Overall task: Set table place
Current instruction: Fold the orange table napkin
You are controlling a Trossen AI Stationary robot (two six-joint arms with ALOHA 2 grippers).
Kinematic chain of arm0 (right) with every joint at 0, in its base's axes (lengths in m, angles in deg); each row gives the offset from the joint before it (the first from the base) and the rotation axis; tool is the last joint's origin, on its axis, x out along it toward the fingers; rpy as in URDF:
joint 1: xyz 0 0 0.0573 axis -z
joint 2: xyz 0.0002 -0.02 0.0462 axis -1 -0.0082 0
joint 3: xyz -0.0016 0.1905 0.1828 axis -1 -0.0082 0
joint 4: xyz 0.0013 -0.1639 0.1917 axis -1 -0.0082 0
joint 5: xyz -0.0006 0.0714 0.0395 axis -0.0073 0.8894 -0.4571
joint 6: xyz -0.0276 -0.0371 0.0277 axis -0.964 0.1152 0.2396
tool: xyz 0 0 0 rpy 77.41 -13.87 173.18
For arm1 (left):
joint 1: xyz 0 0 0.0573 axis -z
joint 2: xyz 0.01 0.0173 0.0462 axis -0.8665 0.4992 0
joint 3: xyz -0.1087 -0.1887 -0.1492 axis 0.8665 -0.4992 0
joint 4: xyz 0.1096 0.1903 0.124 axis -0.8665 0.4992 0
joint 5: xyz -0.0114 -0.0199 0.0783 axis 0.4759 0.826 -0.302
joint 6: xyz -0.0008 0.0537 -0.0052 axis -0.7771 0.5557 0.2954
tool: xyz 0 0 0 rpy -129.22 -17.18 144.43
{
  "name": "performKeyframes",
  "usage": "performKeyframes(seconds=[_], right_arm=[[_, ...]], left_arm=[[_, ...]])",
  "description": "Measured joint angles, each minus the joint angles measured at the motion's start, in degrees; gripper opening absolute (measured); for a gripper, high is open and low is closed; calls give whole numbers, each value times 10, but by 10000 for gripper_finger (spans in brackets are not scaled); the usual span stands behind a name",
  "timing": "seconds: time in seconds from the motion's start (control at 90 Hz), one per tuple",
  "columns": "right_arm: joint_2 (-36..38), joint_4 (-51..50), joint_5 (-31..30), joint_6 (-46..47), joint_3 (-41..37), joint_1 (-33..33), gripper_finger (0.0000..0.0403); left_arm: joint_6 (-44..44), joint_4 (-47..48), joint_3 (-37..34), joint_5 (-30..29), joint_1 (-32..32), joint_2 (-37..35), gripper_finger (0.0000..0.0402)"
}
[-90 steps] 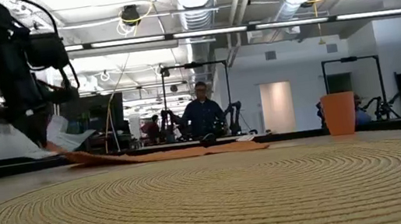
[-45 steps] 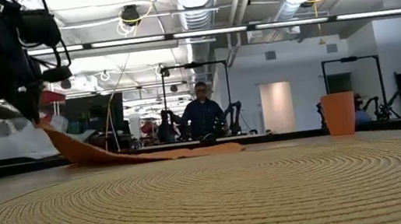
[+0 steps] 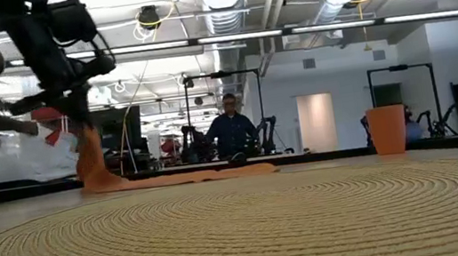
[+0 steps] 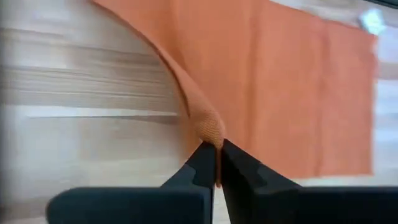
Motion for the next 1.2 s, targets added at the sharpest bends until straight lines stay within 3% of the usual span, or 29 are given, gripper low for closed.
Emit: performKeyframes(seconds=[0.156, 0.367, 0.744, 0.933, 1.2], right_arm=[[0, -3, 0, 0, 0, 0, 147], [0, -11, 0, 0, 0, 0, 147], [0, -29, 0, 0, 0, 0, 147], [0, -31, 0, 0, 0, 0, 147], [0, -31, 0, 0, 0, 0, 147]], left_arm=[[-24, -44, 9, 7, 60, 42, 0], [-11, -50, 80, 5, 108, 109, 0], [47, -62, 210, -5, 124, 249, 0], [68, -66, 253, 21, 135, 314, 0], [69, -69, 292, 32, 170, 355, 0]])
